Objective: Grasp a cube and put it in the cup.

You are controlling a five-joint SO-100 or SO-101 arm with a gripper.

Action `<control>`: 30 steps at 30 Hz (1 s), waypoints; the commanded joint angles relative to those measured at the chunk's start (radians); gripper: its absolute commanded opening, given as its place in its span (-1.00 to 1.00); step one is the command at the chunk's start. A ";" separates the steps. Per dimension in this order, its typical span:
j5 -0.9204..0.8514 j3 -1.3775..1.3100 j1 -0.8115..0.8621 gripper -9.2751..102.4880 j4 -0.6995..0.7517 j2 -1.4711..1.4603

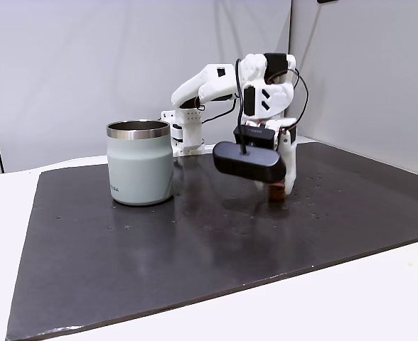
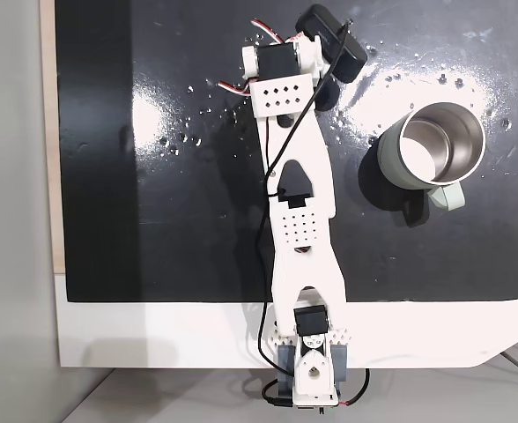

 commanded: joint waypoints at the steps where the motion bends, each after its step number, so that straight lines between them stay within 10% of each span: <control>1: -0.006 -0.058 0.012 -0.47 0.009 -0.003; 21: 0.031 -0.114 -0.040 -0.50 0.011 -0.046; 30: 0.037 -0.083 -0.040 -0.83 0.012 -0.035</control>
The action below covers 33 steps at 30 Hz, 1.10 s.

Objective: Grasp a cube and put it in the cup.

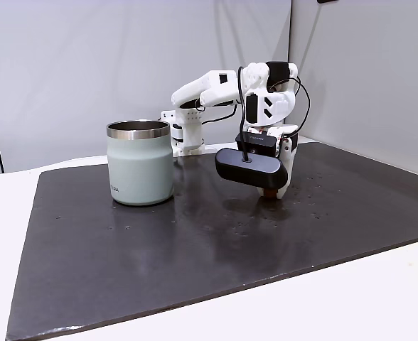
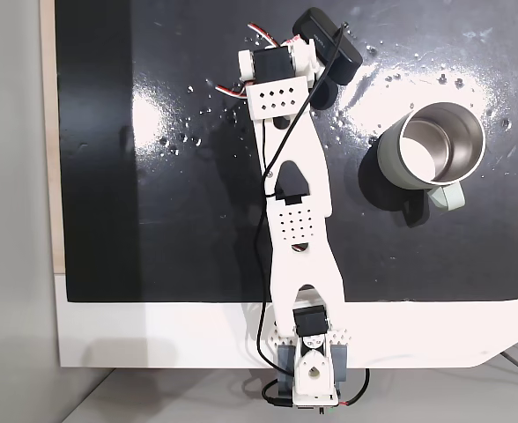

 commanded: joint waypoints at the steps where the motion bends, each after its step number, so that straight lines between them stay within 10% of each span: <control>1: 0.015 -0.009 -0.015 -0.83 0.012 0.032; 33: 0.179 -0.089 0.005 -0.83 0.008 0.657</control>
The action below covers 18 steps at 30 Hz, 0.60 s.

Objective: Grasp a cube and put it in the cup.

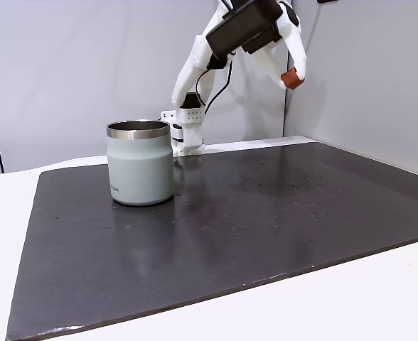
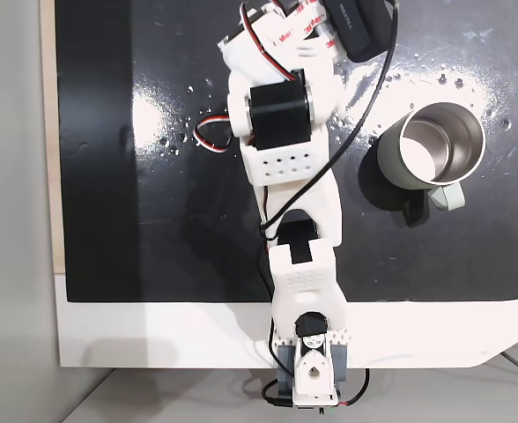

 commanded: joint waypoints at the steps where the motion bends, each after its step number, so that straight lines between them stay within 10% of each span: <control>1: 0.008 -0.052 0.026 -0.83 0.008 0.101; 18: 0.186 0.094 0.468 -0.83 0.008 0.319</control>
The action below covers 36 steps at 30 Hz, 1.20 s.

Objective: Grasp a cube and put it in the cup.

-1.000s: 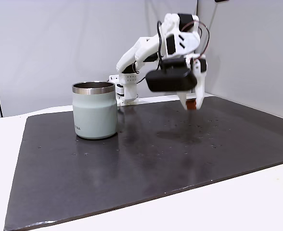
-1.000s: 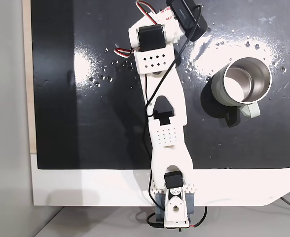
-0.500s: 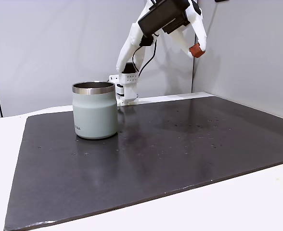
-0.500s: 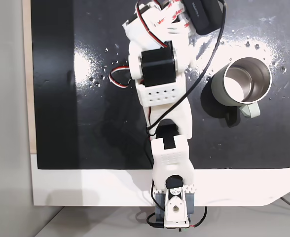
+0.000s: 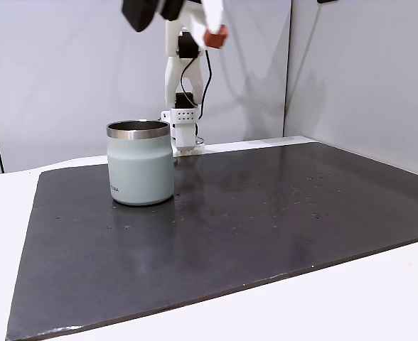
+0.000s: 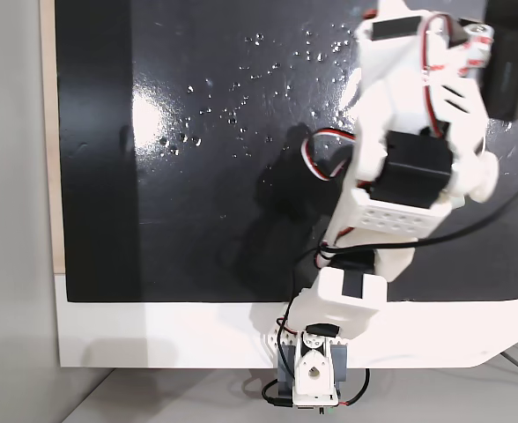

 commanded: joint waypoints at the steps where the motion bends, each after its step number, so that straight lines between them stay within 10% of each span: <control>1: 0.031 0.071 0.117 -0.83 0.006 0.130; 16: -0.072 0.629 0.457 -0.83 0.009 0.364; 36: -0.156 0.862 0.360 -0.83 0.011 0.273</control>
